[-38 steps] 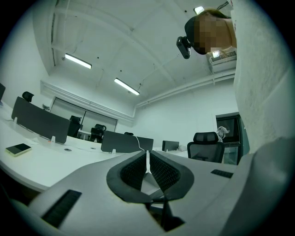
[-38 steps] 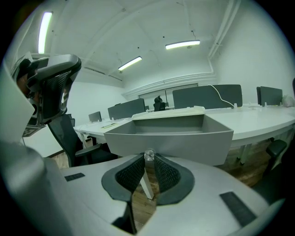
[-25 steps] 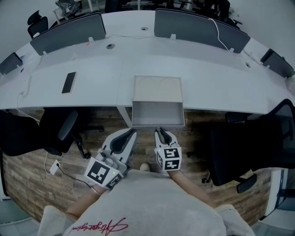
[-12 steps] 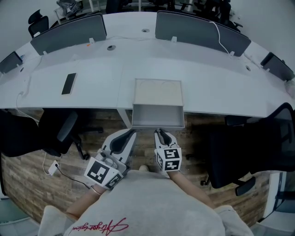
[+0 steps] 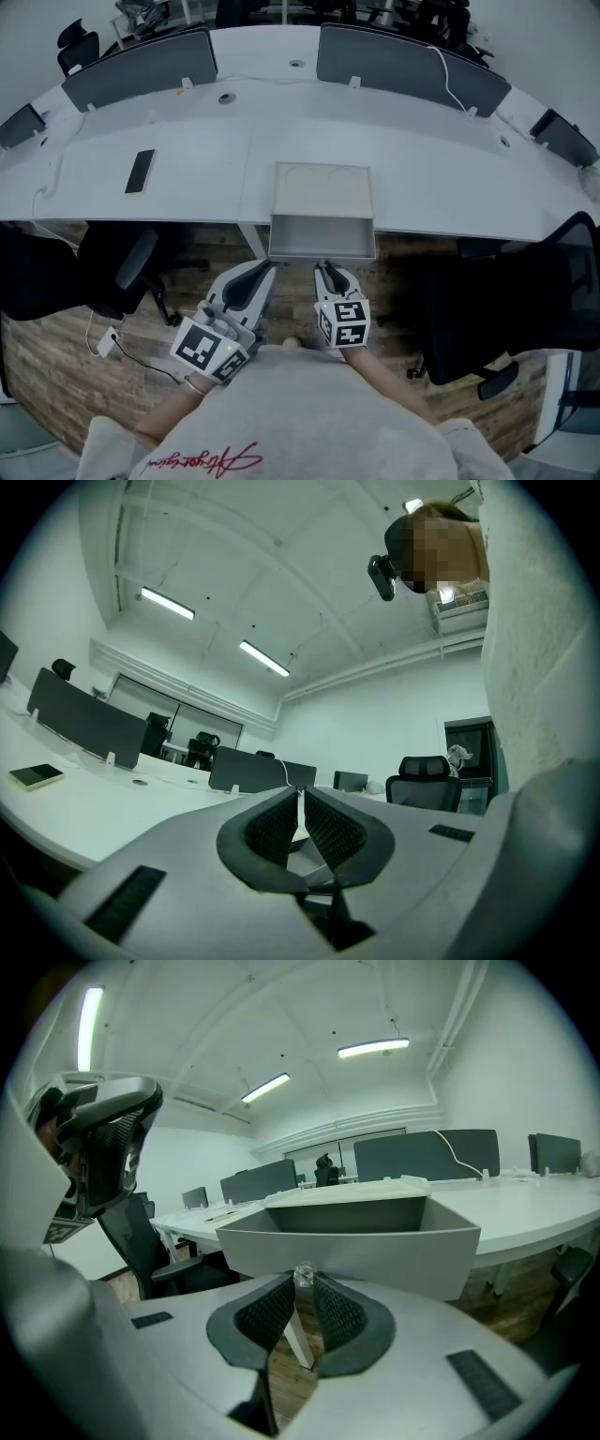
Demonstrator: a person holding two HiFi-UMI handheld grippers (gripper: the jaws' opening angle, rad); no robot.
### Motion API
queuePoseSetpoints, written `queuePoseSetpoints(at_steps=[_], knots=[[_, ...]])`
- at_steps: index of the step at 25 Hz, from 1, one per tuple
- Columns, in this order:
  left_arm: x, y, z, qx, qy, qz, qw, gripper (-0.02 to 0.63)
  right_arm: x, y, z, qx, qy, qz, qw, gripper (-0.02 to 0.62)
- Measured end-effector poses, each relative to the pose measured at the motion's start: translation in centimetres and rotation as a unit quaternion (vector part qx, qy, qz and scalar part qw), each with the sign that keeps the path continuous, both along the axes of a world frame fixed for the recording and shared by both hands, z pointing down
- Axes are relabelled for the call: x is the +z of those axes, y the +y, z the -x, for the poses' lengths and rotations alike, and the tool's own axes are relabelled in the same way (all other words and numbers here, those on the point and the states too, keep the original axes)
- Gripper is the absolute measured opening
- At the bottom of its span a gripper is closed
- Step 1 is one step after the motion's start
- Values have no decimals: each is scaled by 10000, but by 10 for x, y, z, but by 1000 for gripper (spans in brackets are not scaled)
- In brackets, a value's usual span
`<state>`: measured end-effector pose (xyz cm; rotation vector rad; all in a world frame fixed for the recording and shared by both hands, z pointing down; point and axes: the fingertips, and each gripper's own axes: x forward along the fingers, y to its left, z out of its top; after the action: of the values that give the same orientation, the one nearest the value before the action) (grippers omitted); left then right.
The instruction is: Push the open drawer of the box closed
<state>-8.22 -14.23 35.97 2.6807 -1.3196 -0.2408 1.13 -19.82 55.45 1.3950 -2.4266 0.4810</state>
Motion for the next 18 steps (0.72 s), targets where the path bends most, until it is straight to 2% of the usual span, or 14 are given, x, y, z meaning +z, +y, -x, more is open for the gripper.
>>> queuePoseSetpoints(at_steps=[18], knots=[[1, 2, 0, 44, 17, 17, 10000, 37, 0, -6, 1, 45, -88, 9, 10000, 71]])
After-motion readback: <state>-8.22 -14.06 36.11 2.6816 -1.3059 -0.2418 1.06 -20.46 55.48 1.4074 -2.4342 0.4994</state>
